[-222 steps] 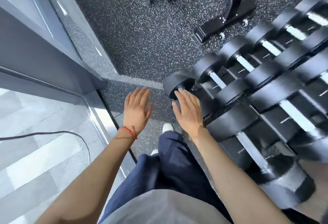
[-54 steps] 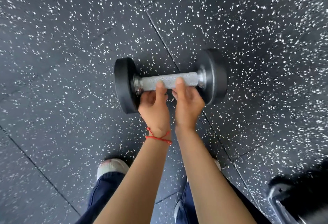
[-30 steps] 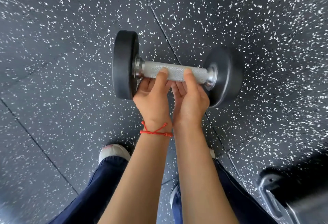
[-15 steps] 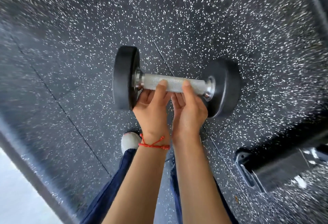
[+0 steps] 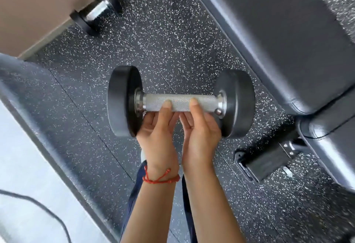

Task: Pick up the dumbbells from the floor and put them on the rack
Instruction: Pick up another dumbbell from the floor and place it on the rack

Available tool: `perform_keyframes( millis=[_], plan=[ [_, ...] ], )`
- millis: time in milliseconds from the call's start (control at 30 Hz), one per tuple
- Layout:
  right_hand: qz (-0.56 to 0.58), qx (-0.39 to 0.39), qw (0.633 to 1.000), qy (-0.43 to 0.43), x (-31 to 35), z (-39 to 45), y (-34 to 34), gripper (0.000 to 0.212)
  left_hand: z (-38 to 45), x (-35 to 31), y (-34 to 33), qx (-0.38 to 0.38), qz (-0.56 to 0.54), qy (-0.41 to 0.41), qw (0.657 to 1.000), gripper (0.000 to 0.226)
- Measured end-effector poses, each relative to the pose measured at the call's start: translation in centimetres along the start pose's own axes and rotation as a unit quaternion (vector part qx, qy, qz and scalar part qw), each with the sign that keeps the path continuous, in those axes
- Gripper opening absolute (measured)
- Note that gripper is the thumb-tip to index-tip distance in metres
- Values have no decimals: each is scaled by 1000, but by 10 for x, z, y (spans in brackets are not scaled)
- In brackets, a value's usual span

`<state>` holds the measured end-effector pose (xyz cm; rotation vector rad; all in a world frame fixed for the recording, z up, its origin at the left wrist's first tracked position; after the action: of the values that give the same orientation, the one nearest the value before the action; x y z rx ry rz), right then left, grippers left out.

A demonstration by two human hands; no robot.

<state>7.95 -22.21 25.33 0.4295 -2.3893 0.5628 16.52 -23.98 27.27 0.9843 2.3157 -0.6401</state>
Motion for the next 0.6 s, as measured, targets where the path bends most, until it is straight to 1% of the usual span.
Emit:
perform_keyframes(
  millis=[67,133,200,267,400,500,600],
  plan=[
    [7,-10,1000,11,15,-18,3,4,-20,-9,-3,13,6,2,1000,39],
    [24,-24,999,14,22,-34,6,7,-34,-15,-2,28,19,4,999,40],
    [48,-42,998,10,25,-45,9,9,-44,-19,1,40,33,13,999,36],
    [76,-72,995,4,26,-57,12,5,-51,-24,1,57,58,20,997,33],
    [136,-110,985,2,28,-77,15,8,-65,-36,-4,102,101,17,990,35],
    [177,-145,973,27,34,-92,17,12,-76,-43,-9,145,145,23,979,34],
    [204,-163,964,54,42,-105,21,19,-89,-48,-15,189,177,32,965,32]
  ],
)
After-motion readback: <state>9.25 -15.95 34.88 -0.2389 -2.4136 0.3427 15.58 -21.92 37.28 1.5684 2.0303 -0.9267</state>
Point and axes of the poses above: each hand's wrist, its own z-axis towards the middle knuckle, its own y-axis out of the back of the hand, x = y × z, the point moved 6 cm from there along z, towards the middle knuckle, and after that the axes turned 4 degrees about y, right-handed, at the moved point
